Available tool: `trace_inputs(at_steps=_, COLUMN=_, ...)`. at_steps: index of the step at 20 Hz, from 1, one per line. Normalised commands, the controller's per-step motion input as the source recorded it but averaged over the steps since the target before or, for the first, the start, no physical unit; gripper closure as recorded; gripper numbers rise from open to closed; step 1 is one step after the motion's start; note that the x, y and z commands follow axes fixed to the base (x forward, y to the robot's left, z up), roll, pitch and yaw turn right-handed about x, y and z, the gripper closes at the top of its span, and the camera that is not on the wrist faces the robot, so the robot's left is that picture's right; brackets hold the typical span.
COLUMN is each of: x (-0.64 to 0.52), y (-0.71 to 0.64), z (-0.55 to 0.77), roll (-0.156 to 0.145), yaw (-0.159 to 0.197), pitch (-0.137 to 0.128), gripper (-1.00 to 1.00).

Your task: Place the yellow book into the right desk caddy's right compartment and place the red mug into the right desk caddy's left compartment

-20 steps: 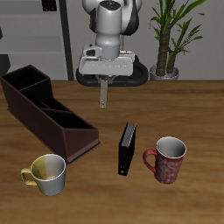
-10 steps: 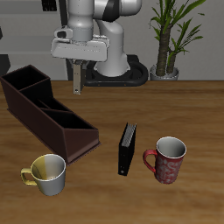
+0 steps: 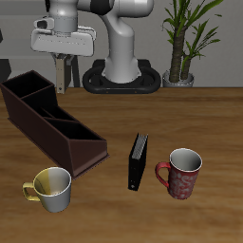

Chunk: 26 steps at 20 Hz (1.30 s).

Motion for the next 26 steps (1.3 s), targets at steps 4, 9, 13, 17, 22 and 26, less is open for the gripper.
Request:
trace_inputs(at_steps=4, x=0.01, y=-0.27, z=0.19, roll=-0.013, yaw=-0.045, pitch=-0.043, gripper=1.00)
trace_inputs(at_steps=9, x=-0.10, y=-0.48, z=0.07, roll=-0.077, yaw=-0.053, pitch=-0.009, gripper=1.00)
trace_inputs(at_steps=13, x=-0.23, y=-0.47, z=0.00, roll=-0.007, yaw=-0.044, pitch=0.002, gripper=1.00)
trace_inputs(at_steps=17, x=-0.16, y=-0.52, z=0.04, roll=0.036, yaw=-0.035, pitch=0.004, gripper=1.00)
trace_inputs(at_steps=22, x=-0.18, y=-0.57, z=0.09, roll=0.019, yaw=-0.081, pitch=-0.062, gripper=1.00)
trace_inputs(at_steps=26, x=-0.10, y=-0.28, z=-0.01, roll=-0.033, yaw=-0.045, pitch=-0.030, gripper=1.00)
